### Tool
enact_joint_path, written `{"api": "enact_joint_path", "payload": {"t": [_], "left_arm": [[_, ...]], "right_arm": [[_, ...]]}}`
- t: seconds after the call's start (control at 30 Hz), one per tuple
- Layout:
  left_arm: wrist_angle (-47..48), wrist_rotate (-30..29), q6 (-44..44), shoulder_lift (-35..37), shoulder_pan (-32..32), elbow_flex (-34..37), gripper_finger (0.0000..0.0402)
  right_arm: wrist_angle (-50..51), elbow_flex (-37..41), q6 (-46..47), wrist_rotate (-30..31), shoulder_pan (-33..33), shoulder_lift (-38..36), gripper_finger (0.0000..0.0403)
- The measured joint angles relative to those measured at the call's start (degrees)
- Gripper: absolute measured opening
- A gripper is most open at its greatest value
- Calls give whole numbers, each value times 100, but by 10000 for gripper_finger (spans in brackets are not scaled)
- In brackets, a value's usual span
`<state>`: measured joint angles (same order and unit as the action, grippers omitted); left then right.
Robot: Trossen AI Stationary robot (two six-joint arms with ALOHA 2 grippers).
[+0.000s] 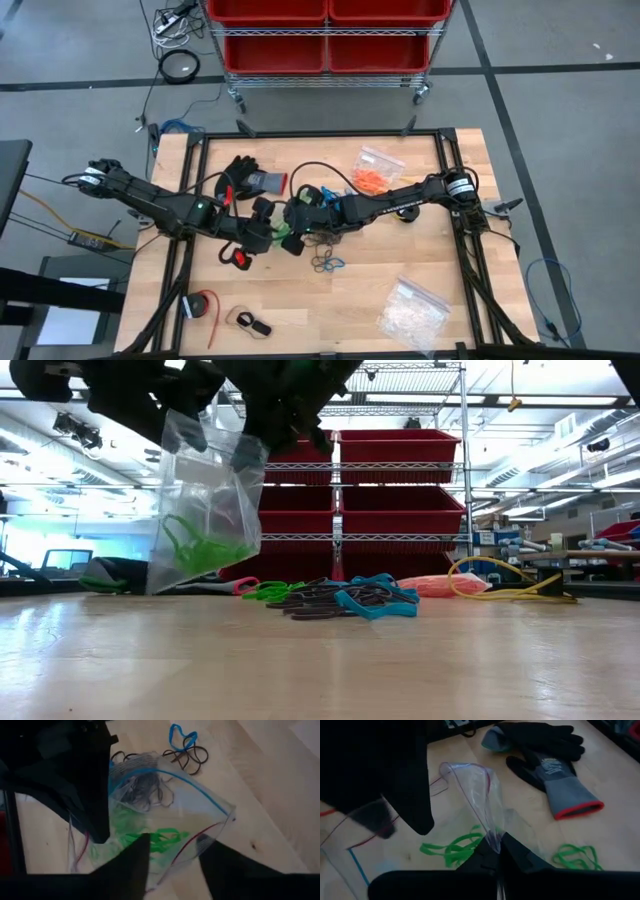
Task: Sort rubber bands
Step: Put the green rubber band into the transparent zip bag
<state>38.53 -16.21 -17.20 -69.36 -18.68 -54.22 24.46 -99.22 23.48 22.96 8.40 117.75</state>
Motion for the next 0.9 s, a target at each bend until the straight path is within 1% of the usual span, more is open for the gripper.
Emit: {"api": "enact_joint_path", "payload": {"t": [0.07,0.2,0.27,0.37,0.47,0.57,0.7,0.83,0.9], "left_arm": [[4,-15,186,0,1,0,214],[6,-293,295,2,-20,0,277],[13,-409,400,40,-22,0,299],[7,-549,600,172,-22,0,319],[41,-873,728,371,-82,0,325],[86,-1254,882,741,-137,0,323],[351,-1313,1193,1320,-131,0,316],[499,-1335,1452,1867,-131,36,309],[499,-1391,1498,2105,-131,172,306]], "right_arm": [[54,2,-6,95,-16,0,0],[422,1,-59,337,-93,-2,0],[794,2,-24,524,-155,-2,0],[1443,2,150,828,-238,-2,0],[1977,7,309,1021,-305,-27,0],[2322,10,432,1109,-374,-129,0],[2657,11,499,1409,-437,-488,0],[2990,11,524,1688,-449,-1073,0],[3201,11,597,1750,-448,-1381,0]]}}
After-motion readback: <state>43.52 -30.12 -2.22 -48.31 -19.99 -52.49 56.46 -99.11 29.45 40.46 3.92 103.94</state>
